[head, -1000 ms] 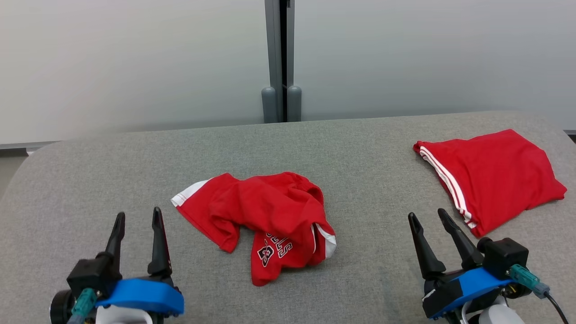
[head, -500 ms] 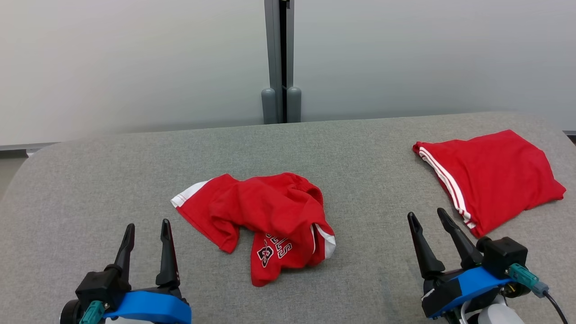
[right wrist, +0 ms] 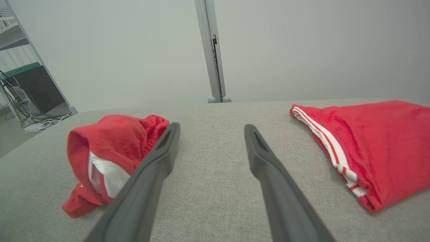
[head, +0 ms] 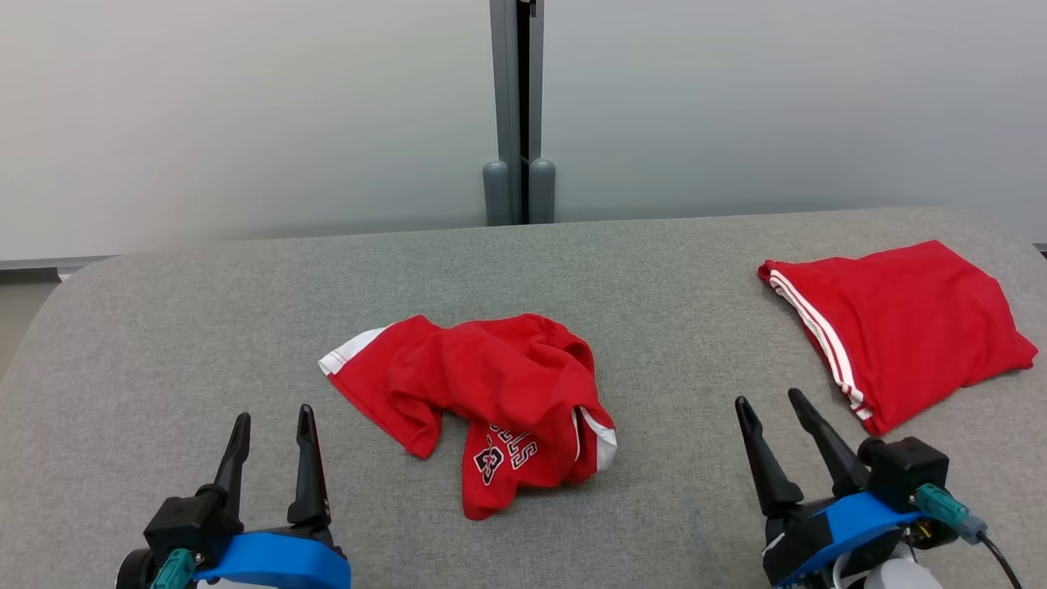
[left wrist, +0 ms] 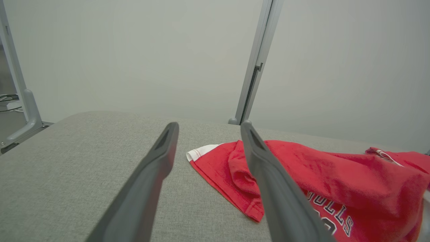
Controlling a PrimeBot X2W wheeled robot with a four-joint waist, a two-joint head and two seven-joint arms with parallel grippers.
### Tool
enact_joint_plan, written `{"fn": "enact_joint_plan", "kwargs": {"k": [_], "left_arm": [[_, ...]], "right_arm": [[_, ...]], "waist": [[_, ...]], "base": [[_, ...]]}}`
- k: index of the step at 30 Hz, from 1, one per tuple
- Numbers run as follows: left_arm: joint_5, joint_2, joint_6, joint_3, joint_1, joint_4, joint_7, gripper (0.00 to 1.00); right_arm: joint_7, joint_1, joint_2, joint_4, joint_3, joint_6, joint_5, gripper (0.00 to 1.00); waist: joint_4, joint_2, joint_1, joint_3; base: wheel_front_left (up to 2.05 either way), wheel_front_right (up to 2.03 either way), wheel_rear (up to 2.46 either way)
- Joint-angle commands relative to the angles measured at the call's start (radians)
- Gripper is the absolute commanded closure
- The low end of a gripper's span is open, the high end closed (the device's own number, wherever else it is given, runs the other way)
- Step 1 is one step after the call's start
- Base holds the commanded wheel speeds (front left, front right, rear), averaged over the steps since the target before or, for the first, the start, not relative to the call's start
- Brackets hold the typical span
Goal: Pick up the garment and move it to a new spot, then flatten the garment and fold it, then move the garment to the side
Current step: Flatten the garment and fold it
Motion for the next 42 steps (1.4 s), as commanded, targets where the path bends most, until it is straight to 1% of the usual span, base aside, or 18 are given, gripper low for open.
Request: {"fn": "enact_joint_plan", "kwargs": {"k": [1,6,7,14,17,23,30,31,32,33,36,42], "left_arm": [[0.010,-0.005,-0.006,0.006,-0.011,0.003,-0.004,0.00],[0.025,-0.016,-0.015,0.014,-0.016,0.012,-0.005,0.00],[0.025,-0.016,-0.015,0.014,-0.016,0.012,-0.005,0.00],[0.035,-0.028,-0.024,0.020,-0.022,0.023,-0.004,0.00],[0.040,-0.030,-0.029,0.026,-0.025,0.026,-0.005,0.00],[0.049,-0.035,-0.041,0.035,-0.039,0.034,-0.004,0.00],[0.056,-0.037,-0.051,0.041,-0.056,0.044,-0.005,0.00],[0.058,-0.038,-0.053,0.045,-0.061,0.044,-0.004,0.00],[0.059,-0.039,-0.054,0.047,-0.062,0.044,-0.004,0.00],[0.059,-0.039,-0.055,0.050,-0.062,0.044,-0.004,0.00],[0.064,-0.041,-0.056,0.057,-0.059,0.047,-0.004,0.00],[0.067,-0.043,-0.058,0.060,-0.048,0.053,-0.004,0.00]], "right_arm": [[-0.003,-0.004,-0.009,0.012,0.013,0.000,0.008,0.00],[0.002,-0.042,-0.015,0.079,0.091,0.000,0.032,0.00],[0.002,-0.042,-0.015,0.079,0.091,0.000,0.032,0.00],[0.127,-0.125,-0.021,0.222,0.278,0.000,0.110,0.00],[0.149,-0.162,-0.025,0.266,0.339,0.000,0.146,0.00],[0.175,-0.235,-0.012,0.392,0.388,0.000,0.187,0.00],[0.130,-0.302,0.007,0.501,0.444,0.000,0.222,0.00],[0.104,-0.316,0.015,0.518,0.463,0.000,0.230,0.52],[0.086,-0.322,0.016,0.522,0.471,0.000,0.236,0.65],[0.067,-0.328,0.016,0.524,0.476,0.000,0.238,1.00],[0.014,-0.350,-0.002,0.528,0.485,0.000,0.242,1.00],[-0.003,-0.369,-0.063,0.523,0.456,0.000,0.196,1.00]], "waist": [[0.005,-0.0001,0.0000,0.000],[0.021,-0.0001,0.0000,0.000],[0.021,-0.0001,0.0000,0.000],[0.067,-0.0001,0.0000,0.004],[0.092,-0.0001,0.0000,0.007],[0.139,-0.0001,0.0000,0.023],[0.172,-0.0001,0.0000,0.047],[0.175,-0.0001,0.0000,0.051],[0.174,-0.0001,0.0000,0.053],[0.173,-0.0001,0.0000,0.055],[0.158,-0.0001,0.0000,0.054],[0.120,-0.0001,0.0000,0.038]], "base": [[0.00,0.00,0.00],[0.00,0.00,0.00],[0.00,0.00,0.00],[0.00,0.00,0.00],[0.00,0.00,0.00],[0.00,0.00,0.00],[0.00,0.00,0.00],[0.00,0.00,0.00],[0.00,0.00,0.00],[0.00,0.00,0.00],[0.00,0.00,0.00],[0.00,0.00,0.00]]}}
